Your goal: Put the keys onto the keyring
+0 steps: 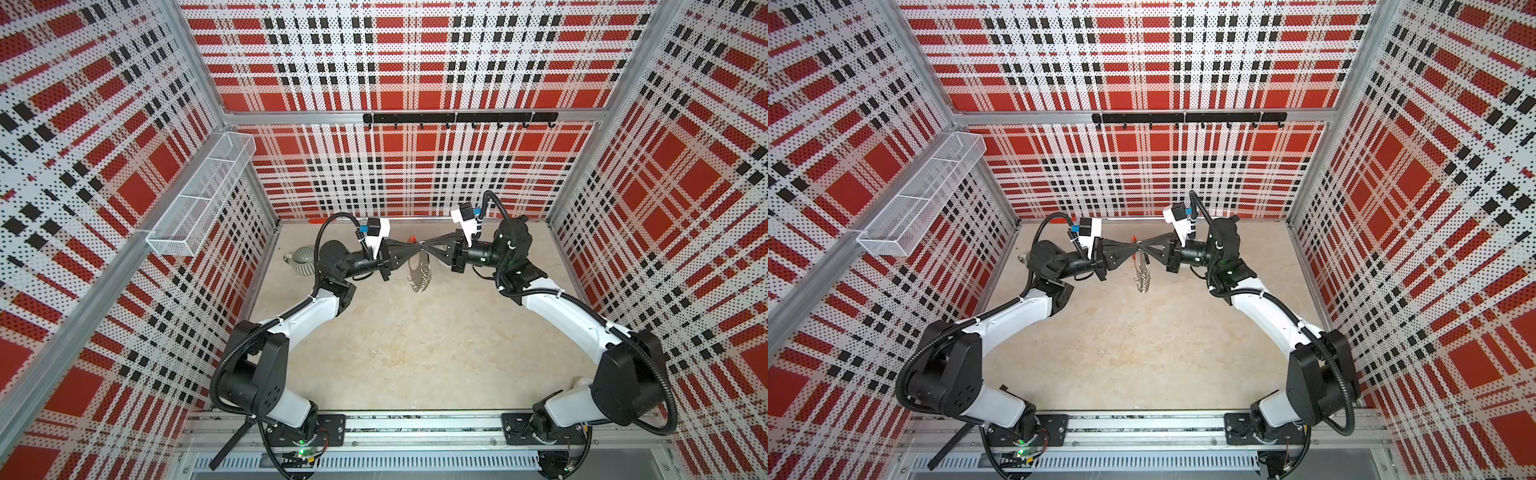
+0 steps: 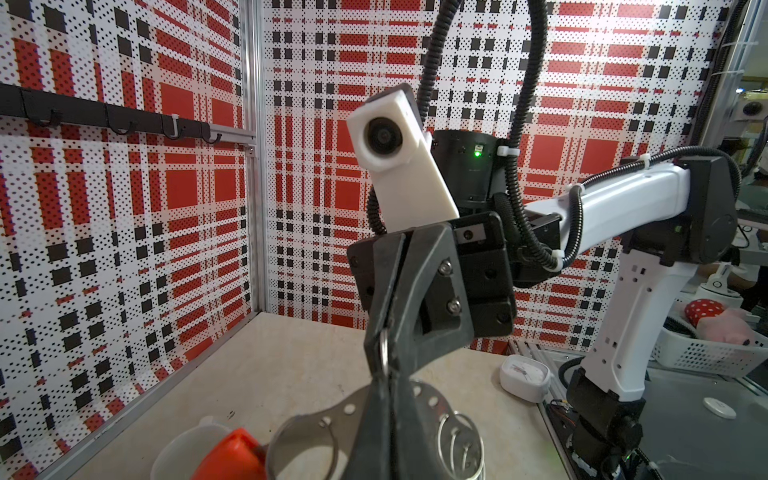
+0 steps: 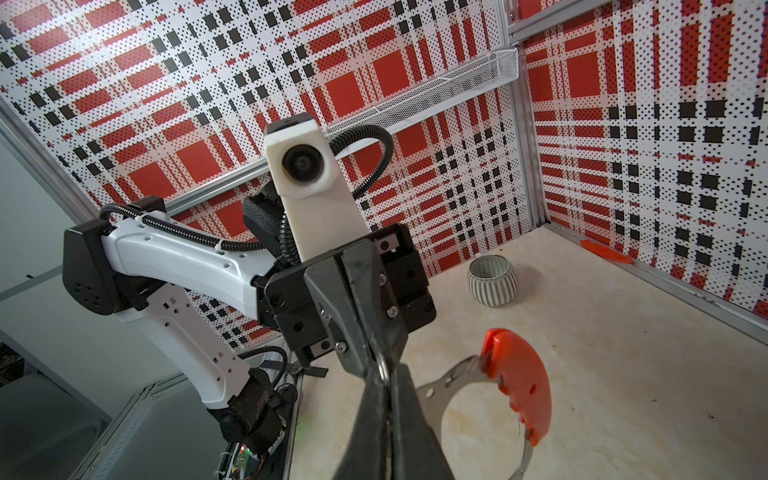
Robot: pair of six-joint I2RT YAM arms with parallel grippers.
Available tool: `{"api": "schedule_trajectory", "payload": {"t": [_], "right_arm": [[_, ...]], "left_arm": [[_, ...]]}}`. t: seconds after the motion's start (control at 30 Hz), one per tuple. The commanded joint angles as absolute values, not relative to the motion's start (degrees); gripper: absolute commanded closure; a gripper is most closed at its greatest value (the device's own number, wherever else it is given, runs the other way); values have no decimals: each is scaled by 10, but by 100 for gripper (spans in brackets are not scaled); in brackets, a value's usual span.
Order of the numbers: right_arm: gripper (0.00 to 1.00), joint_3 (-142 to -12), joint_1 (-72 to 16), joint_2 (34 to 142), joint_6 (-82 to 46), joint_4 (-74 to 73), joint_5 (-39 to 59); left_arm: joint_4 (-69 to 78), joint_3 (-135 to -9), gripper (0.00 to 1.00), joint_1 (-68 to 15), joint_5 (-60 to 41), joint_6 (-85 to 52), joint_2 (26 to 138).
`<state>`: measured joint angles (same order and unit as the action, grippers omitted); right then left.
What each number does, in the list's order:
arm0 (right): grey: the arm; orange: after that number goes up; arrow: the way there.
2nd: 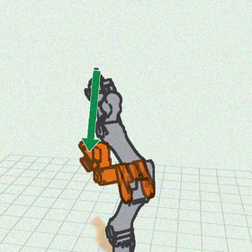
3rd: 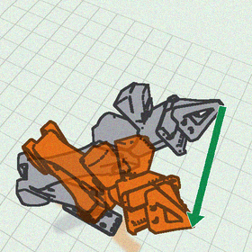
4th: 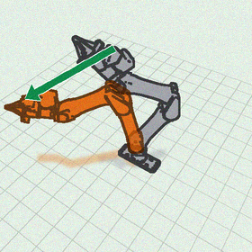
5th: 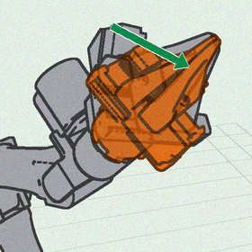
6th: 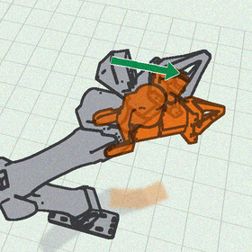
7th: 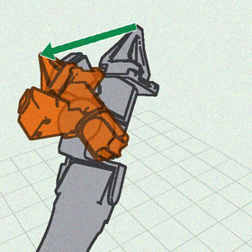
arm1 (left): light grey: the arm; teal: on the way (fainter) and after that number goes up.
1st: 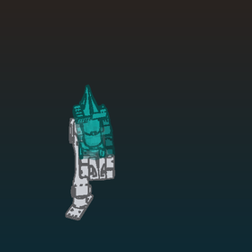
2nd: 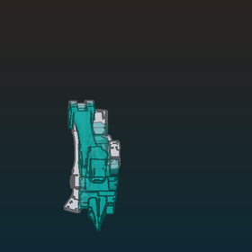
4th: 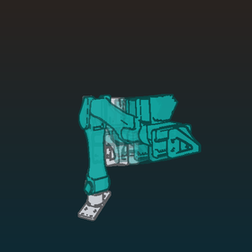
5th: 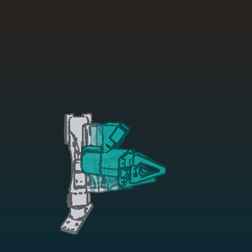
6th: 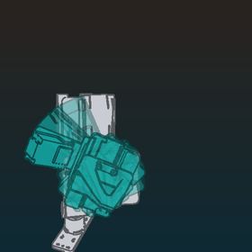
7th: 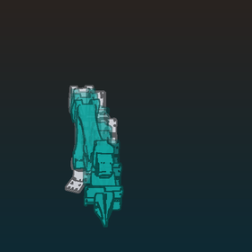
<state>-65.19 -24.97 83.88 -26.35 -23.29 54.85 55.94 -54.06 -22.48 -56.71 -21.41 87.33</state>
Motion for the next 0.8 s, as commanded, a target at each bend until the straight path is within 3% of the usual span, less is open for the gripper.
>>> {"api": "schedule_trajectory", "payload": {"t": [0.0,0.1,0.13,0.17,0.43,0.57,0.77], "right_arm": [[100,-660,-258,831,-265,-229,536],[100,-654,-257,826,-258,-217,497],[100,-648,-257,825,-256,-216,480],[100,-643,-258,825,-257,-215,463],[100,-598,-281,856,-268,-202,319],[100,-589,-291,887,-284,-193,250],[100,-606,-298,959,-313,-205,211]], "left_arm": [[583,-554,96,-228,-568,-199,879],[582,-533,66,-217,-517,-186,873],[580,-519,40,-211,-489,-176,866],[576,-505,1,-205,-461,-162,858],[496,-365,2,-183,-80,-110,756],[461,-336,2,-187,-22,-125,730],[456,-301,2,-192,-17,-125,705]]}}
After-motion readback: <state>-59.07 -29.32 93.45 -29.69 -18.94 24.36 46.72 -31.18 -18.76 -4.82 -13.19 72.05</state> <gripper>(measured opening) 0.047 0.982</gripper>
